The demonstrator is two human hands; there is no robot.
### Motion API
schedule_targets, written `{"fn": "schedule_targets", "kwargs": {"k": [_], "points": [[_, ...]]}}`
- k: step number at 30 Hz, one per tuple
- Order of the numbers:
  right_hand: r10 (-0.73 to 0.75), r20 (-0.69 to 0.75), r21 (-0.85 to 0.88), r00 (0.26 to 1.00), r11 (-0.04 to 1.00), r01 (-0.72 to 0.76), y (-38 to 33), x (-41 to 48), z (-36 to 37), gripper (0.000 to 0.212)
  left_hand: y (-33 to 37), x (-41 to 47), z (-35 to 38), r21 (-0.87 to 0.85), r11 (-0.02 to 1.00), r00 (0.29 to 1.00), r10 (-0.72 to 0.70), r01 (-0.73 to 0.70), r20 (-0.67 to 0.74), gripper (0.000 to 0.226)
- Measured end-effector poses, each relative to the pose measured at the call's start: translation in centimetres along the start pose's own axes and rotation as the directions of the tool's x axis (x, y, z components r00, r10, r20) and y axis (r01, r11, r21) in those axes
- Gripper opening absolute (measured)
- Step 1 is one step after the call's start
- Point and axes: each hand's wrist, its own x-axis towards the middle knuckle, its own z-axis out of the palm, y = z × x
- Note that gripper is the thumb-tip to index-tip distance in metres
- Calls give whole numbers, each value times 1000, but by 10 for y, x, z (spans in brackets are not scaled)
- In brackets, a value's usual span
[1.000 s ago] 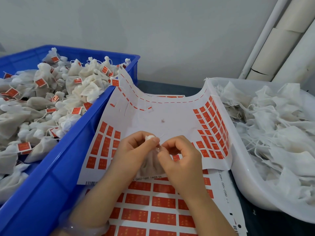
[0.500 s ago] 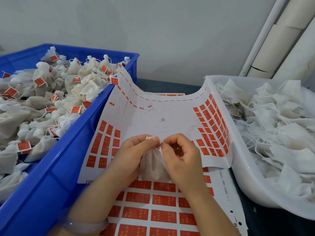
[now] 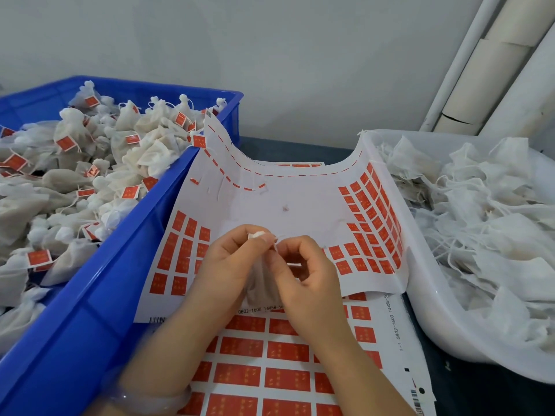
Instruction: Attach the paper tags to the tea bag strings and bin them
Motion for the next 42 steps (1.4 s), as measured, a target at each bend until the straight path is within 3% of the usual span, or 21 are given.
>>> {"fn": "schedule_targets", "kwargs": {"k": [7, 12, 19, 25, 33, 35, 42], "points": [[11, -1, -2, 1000, 1000, -11, -2, 0, 4, 2, -1, 1, 3, -44, 999, 1000, -23, 22, -20, 26], [-10, 17, -25, 1000, 1000, 11, -1, -2, 6, 5, -3, -3, 6, 145, 979, 980, 163, -146, -110, 21], [58, 30, 123, 998, 991, -61, 1, -1, 6, 2, 4, -4, 9, -78, 997, 999, -10, 7, -33, 16], [18, -29, 52, 999, 999, -17, -1, 0, 5, 10, 6, -5, 8, -174, 985, 1000, -6, 3, -17, 19], [-44, -43, 53, 998, 998, 46, -2, 2, -4, 1, -2, -1, 1, 125, 980, 976, 173, -157, -128, 21], [-76, -57, 44, 995, 996, 78, -2, 2, -6, 8, -2, -1, 0, 151, 968, 966, 223, -202, -134, 22], [-56, -78, 102, 995, 993, 64, 0, 3, -10, 12, 2, -2, -2, 294, 901, 941, 339, -320, -11, 23]]}}
